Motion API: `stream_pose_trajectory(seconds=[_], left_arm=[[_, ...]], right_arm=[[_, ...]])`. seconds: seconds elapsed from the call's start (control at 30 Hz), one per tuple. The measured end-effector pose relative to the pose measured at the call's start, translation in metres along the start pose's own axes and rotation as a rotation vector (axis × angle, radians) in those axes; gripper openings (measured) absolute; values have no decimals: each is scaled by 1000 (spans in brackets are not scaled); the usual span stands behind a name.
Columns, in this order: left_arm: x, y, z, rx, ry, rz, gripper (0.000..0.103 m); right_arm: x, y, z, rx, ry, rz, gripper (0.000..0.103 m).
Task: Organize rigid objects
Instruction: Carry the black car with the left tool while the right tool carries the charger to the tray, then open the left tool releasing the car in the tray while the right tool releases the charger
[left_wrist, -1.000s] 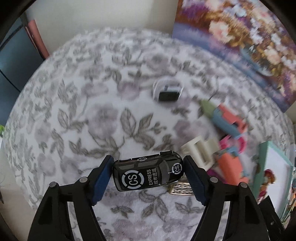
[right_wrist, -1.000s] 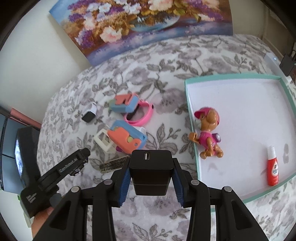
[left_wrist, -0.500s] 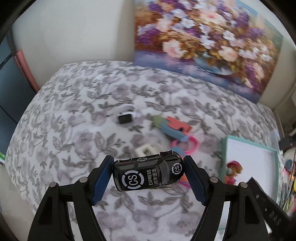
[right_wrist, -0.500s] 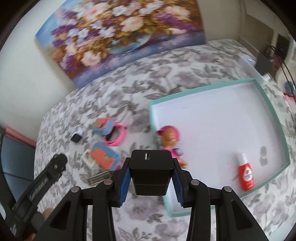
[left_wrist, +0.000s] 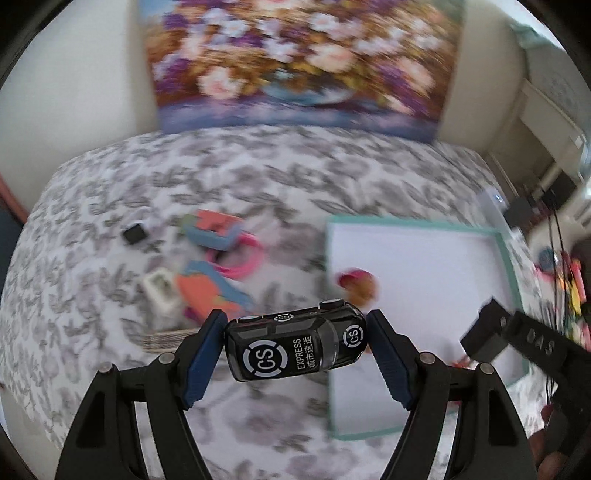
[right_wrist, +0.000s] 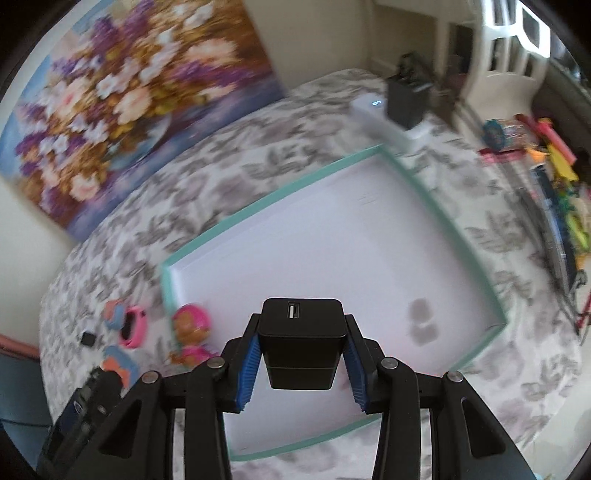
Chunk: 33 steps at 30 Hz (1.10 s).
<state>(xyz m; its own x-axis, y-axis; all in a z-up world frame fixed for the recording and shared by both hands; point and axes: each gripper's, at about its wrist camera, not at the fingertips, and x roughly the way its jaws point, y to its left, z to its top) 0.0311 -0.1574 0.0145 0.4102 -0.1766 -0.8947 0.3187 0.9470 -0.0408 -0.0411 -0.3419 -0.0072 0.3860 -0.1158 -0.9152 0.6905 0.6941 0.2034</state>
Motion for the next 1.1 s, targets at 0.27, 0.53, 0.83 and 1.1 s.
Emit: stream_pose_trajectory(seconds=[0.27, 0.53, 0.83, 1.1], left_arm=[[17, -41, -17, 39, 74, -47, 78], [28, -52, -23, 61, 100, -38, 78], [41, -53, -29, 69, 127, -16, 78], [47, -56, -31, 86, 143, 5, 78]], right_arm=[[-8, -28, 9, 30, -32, -58, 44], [-3, -43, 12, 44, -13, -58, 44], [15, -34, 9, -19, 33, -77, 44], [23, -33, 8, -35, 53, -84, 44]])
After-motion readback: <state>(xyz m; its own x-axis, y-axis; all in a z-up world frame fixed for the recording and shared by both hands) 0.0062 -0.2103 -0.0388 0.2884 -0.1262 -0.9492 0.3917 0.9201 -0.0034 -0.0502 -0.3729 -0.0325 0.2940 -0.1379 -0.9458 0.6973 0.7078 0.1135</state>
